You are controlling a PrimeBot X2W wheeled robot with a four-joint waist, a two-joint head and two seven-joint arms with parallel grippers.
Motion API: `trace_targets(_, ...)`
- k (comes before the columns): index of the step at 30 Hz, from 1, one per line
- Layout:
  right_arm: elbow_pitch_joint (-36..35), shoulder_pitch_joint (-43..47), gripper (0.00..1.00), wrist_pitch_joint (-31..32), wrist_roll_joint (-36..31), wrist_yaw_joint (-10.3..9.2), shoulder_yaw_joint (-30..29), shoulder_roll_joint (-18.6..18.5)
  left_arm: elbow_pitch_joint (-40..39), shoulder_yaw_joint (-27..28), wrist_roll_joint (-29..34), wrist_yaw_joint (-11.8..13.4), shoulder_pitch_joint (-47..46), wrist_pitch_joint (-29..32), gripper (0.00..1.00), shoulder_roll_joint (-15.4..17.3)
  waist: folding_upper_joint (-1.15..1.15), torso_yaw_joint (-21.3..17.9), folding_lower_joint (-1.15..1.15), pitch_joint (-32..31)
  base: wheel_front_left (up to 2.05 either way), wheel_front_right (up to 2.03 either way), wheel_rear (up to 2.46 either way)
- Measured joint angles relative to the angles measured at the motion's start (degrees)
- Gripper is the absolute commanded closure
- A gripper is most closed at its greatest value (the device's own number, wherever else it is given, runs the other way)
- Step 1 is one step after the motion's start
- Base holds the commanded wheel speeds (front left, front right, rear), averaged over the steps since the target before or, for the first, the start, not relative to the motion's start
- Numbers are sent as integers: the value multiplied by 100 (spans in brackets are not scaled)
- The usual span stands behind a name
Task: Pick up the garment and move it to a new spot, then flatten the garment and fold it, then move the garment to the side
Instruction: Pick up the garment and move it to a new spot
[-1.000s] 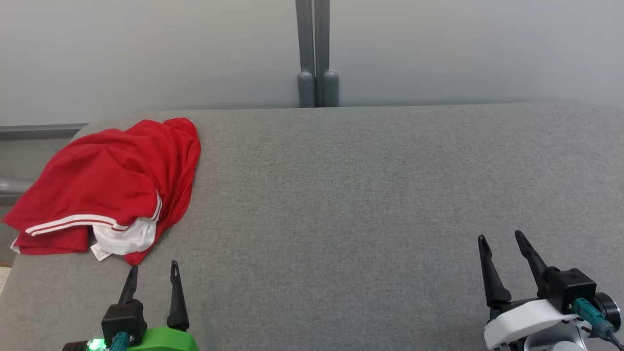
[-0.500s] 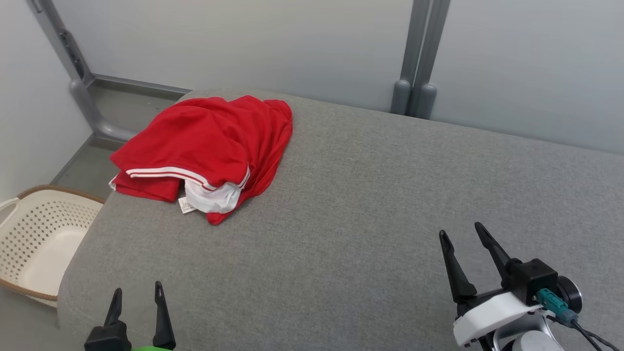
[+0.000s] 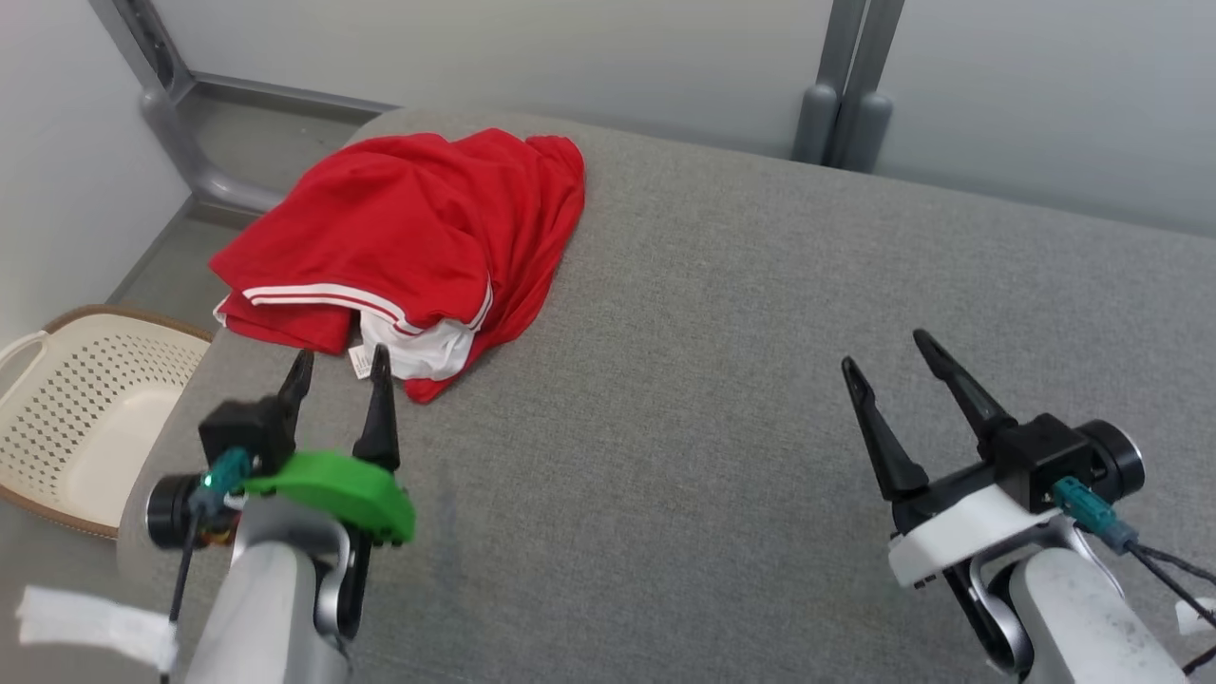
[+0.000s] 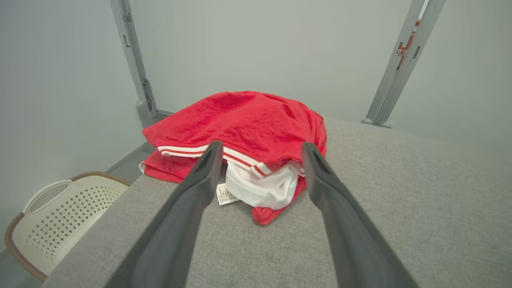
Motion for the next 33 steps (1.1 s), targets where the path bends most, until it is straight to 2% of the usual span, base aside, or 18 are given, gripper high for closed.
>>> trace_targets(3,-109,-237,0,-1,51,0,60,-116,333,-156,-157,-24,-773,492,0,0,0,-91,0,280,0,0,0)
trace_targets(5,-169,-348,0,-1,91,1,90,-147,630,-221,-747,-137,-1240,961,0,-2,0,-190,0,496,0,0,0)
trace_targets(11,-210,-495,0,-1,176,1,92,-158,1469,-191,-1056,-167,-2271,1841,0,33,0,-612,1,1103,0,0,0)
trace_targets(14,-203,-532,0,-1,194,1,118,-119,1920,-215,-957,36,-2525,2142,0,211,0,-861,1,1314,0,0,0)
trace_targets(16,-191,-570,0,-1,221,1,127,-68,2195,-234,-733,381,-2633,2147,0,453,0,-1032,1,1432,0,0,0)
trace_targets(17,-190,-584,0,-1,223,1,134,-40,2264,-198,-653,504,-2674,2084,32,546,0,-1101,0,1472,0,0,0)
trace_targets(19,-189,-584,0,0,225,1,137,38,2409,-162,-622,643,-2742,2005,69,680,0,-1258,0,1547,0,0,0)
trace_targets(20,-187,-580,0,-1,226,1,130,58,2454,-175,-575,673,-2741,1965,100,715,0,-1329,0,1573,0,0,0)
trace_targets(27,-148,-347,0,-1,225,1,-5,127,2176,-213,-587,565,-2563,1789,100,832,0,-1515,0,1506,0,0,0)
trace_targets(31,-93,-181,0,-1,224,1,-48,191,1553,-160,-650,520,-2307,1753,100,990,0,-1476,0,1321,0,0,0)
trace_targets(33,-80,-114,0,0,224,0,-48,234,1016,-97,-653,524,-2202,1812,100,1185,0,-1431,0,1190,0,0,0)
